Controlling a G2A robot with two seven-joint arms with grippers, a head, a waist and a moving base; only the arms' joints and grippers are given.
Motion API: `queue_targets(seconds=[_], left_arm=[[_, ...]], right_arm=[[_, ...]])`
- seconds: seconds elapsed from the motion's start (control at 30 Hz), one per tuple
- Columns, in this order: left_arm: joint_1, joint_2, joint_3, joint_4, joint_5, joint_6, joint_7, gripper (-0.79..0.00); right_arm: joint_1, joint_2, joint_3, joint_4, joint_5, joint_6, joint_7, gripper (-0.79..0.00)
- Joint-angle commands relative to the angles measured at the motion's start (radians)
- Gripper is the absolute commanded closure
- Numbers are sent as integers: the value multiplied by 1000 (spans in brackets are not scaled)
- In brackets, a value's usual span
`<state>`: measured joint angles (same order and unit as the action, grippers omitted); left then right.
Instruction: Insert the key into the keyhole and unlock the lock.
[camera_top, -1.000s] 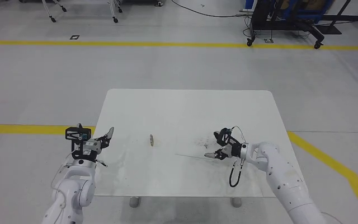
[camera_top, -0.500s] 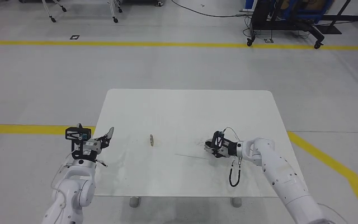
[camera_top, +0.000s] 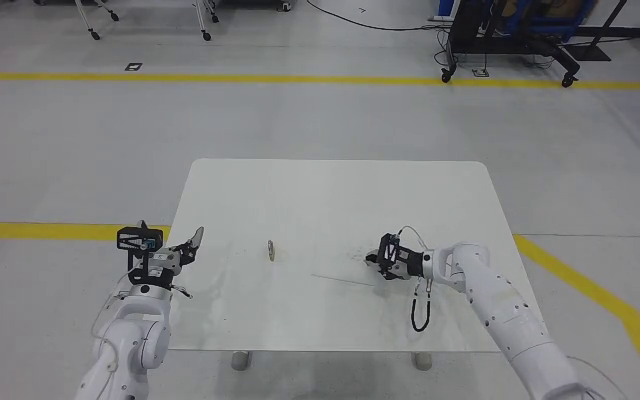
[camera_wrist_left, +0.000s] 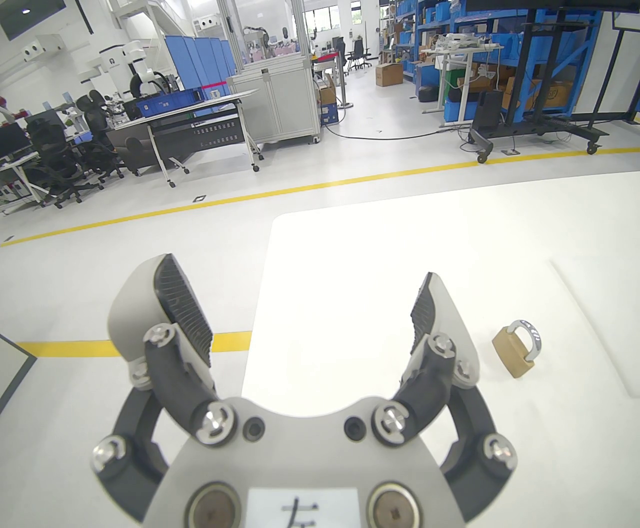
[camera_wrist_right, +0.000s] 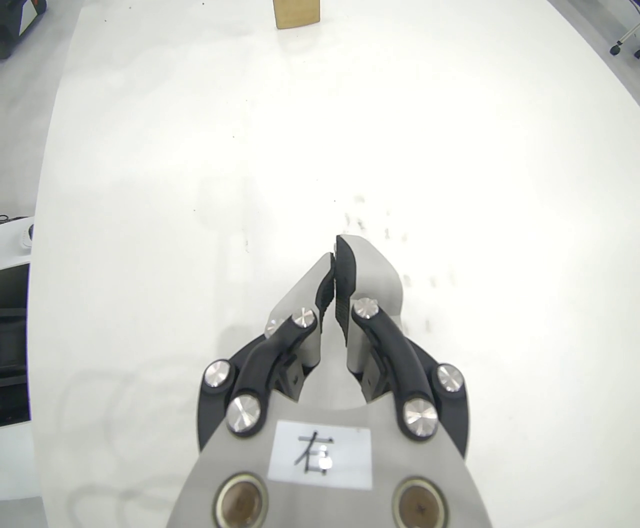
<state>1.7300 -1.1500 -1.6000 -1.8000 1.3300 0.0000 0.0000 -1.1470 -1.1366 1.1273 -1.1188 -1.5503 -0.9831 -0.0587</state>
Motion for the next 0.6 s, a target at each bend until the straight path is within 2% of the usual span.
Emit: queue_targets(seconds=[0.0, 0.33, 0.57], left_arm=[[0, 0, 0, 0, 0, 0, 0, -785], [0, 0, 0, 0, 0, 0, 0, -785], [0, 0, 0, 0, 0, 0, 0, -785]], right_arm=[[1, 3, 3, -4, -5, -1, -13, 0], [2, 16, 17, -30, 0, -3, -87, 0], [-7, 21, 57, -55, 116, -8, -211, 0]])
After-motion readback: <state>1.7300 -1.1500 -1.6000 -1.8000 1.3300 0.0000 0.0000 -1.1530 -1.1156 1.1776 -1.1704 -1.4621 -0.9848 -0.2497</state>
